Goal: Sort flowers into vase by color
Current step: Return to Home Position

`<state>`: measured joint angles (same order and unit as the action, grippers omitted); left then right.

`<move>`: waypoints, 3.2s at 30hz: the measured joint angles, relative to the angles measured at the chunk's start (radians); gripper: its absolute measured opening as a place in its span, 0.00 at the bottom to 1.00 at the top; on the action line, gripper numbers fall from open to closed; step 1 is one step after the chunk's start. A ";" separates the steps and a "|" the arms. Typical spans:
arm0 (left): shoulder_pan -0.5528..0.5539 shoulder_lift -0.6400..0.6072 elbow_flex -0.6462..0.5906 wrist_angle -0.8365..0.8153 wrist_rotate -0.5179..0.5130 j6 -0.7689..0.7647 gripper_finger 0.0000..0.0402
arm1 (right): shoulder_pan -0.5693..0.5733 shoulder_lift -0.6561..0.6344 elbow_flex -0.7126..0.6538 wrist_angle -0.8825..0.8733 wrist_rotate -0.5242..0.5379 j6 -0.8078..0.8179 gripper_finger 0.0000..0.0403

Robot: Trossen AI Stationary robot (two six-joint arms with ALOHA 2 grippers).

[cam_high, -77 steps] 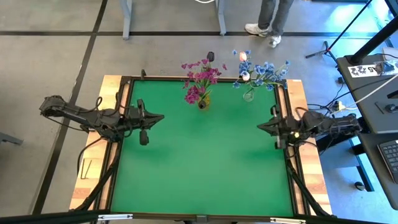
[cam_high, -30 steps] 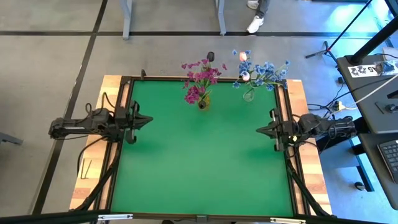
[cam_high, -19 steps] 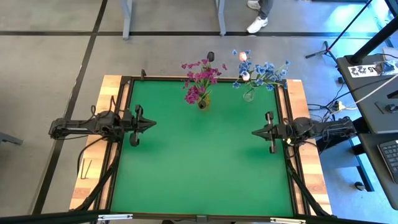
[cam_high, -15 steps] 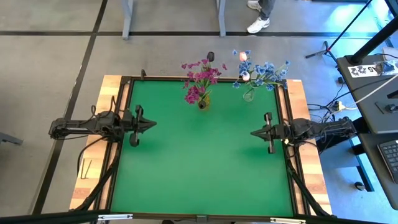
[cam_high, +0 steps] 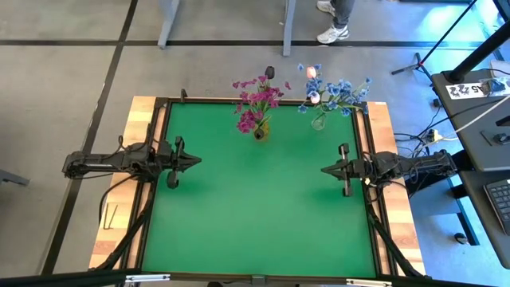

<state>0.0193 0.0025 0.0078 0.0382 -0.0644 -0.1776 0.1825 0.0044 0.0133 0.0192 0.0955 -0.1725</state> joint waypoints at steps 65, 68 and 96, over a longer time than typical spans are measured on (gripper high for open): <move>0.000 0.000 0.000 -0.001 0.014 -0.023 0.00 | 0.000 0.001 -0.006 0.038 0.173 0.012 0.03; 0.000 0.000 0.000 -0.001 0.014 -0.023 0.00 | 0.000 0.001 -0.006 0.038 0.173 0.012 0.03; 0.000 0.000 0.000 -0.001 0.014 -0.023 0.00 | 0.000 0.001 -0.006 0.038 0.173 0.012 0.03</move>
<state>0.0189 0.0025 0.0078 0.0375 -0.0505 -0.2001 0.1825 0.0051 0.0071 0.0570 0.2680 -0.1604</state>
